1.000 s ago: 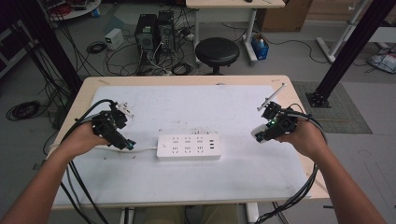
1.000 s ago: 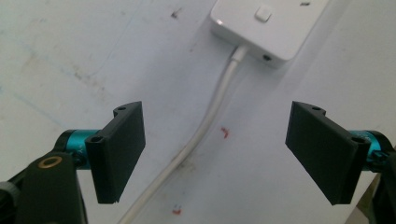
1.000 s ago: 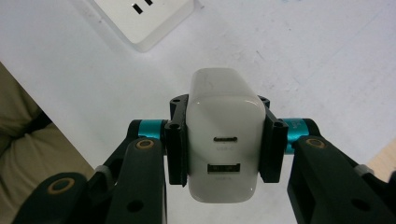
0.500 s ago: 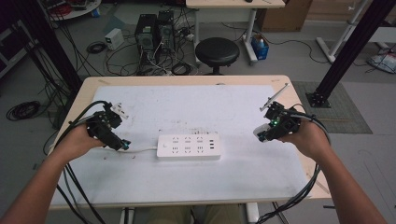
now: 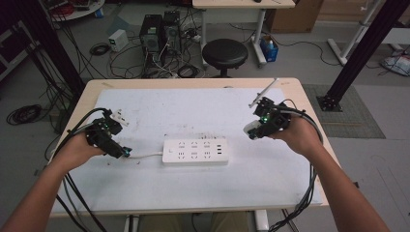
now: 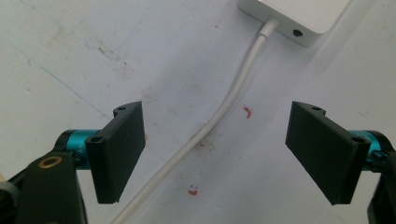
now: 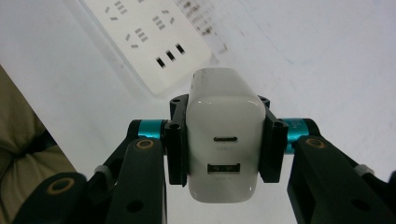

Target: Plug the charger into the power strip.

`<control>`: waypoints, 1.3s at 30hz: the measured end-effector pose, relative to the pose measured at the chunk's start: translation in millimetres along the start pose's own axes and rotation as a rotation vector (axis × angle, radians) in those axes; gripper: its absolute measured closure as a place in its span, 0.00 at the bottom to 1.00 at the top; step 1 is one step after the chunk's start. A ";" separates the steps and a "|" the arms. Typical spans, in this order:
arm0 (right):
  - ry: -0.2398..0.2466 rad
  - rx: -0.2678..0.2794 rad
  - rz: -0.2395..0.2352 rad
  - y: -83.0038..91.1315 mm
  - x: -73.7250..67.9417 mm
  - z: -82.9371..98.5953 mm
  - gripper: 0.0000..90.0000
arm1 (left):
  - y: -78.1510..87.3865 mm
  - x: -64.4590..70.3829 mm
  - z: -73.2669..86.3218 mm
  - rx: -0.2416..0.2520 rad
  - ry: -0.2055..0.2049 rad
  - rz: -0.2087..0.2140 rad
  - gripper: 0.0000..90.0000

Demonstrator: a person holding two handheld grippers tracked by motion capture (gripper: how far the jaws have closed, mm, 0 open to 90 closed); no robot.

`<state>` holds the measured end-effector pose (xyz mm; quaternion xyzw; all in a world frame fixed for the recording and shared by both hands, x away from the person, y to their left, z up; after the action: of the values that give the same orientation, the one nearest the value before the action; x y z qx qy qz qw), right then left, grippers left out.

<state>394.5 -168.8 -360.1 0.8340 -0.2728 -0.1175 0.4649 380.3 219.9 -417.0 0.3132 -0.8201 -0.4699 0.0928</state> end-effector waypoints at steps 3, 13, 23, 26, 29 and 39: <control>0.041 0.001 -0.022 -10.4 -5.9 -14.9 0.69 | -1.4 0.1 3.0 0.001 0.002 -0.003 0.22; 0.200 -0.056 -0.073 -56.1 -32.0 -46.5 0.69 | -6.9 3.7 5.3 0.006 -0.003 0.004 0.22; 0.410 -0.249 -0.099 -117.4 -48.1 -43.7 0.69 | -17.5 7.5 13.5 -0.007 -0.005 0.016 0.22; 0.444 -0.261 -0.110 -125.1 -48.2 -45.2 0.69 | -18.7 7.2 13.9 -0.008 -0.009 0.016 0.22; 0.455 -0.269 -0.121 -129.6 -50.2 -46.6 0.69 | -19.8 6.5 13.4 -0.007 -0.009 0.014 0.22; 0.548 -0.286 -0.158 -136.7 -50.7 -51.5 0.69 | -23.8 6.9 13.6 -0.007 -0.005 0.019 0.22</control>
<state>423.2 -46.3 -450.0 0.7794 -0.0525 0.0388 0.6231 378.9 216.8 -445.1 0.3041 -0.8216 -0.4725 0.0963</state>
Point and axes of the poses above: each handheld gripper's, and its own axes: y roughly backward along the jaws, z roughly out of its underside, x roughly to its right, the point moved 10 cm from there along -y, roughly forward along the jaws, and after that the axes turned 9 degrees about x, right-handed, at the moved point
